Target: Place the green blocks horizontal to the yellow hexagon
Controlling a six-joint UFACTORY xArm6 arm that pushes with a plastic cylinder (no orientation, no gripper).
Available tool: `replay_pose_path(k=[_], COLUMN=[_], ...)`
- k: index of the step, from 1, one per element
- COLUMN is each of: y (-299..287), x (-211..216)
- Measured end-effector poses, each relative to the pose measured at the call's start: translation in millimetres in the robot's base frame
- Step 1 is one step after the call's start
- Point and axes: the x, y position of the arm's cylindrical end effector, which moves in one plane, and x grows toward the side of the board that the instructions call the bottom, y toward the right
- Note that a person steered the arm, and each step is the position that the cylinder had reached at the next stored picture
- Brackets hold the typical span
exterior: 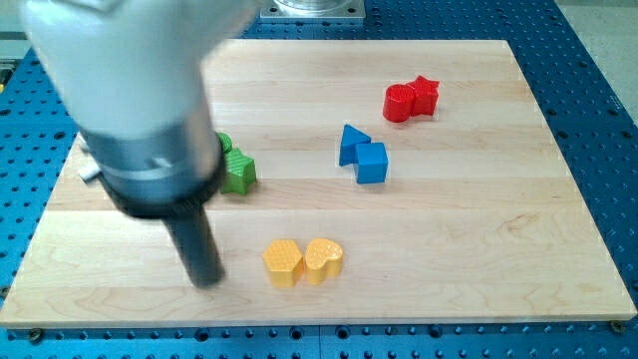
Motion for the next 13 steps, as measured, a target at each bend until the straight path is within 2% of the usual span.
replay_pose_path(k=[1,2,3,4,5,6,7,8,12,13], y=[52,103,66,20,4,-36,-5,-7,20,-9], x=[-38,-103,-124,-92,-97,-105,-30,-42,-1,-32])
